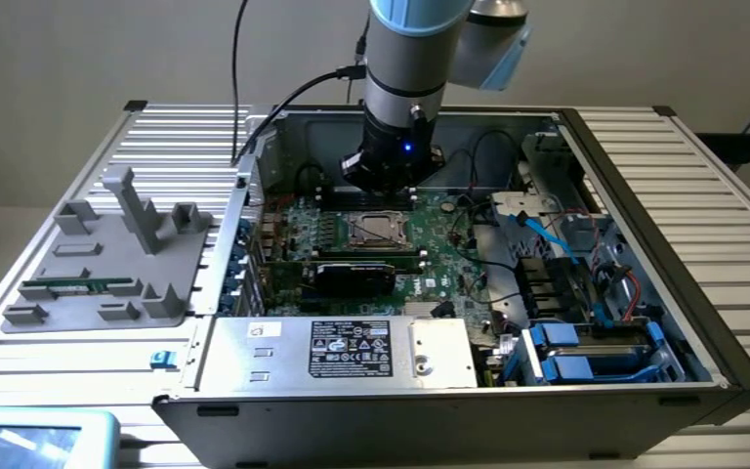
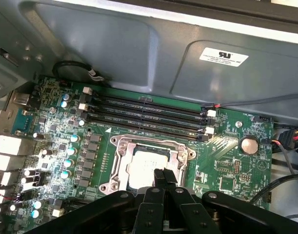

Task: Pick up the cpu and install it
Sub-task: 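Install the second cpu locking lever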

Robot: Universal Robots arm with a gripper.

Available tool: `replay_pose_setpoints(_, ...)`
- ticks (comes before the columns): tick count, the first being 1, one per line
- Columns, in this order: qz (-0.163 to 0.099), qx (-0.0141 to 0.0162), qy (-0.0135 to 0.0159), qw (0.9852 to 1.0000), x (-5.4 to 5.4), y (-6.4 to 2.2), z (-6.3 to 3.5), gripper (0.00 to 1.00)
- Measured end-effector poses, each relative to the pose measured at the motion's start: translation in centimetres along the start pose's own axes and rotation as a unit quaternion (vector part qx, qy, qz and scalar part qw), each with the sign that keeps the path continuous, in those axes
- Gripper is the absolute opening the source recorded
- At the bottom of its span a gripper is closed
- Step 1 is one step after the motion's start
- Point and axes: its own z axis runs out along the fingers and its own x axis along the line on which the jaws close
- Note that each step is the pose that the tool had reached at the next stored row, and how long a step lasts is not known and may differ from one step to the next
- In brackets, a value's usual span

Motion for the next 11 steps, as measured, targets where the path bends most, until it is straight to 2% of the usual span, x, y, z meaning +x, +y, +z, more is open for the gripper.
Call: replay_pose_setpoints(11,0.0,0.0,0.0002,1.0,0.0,-0.02,-0.01,0.09)
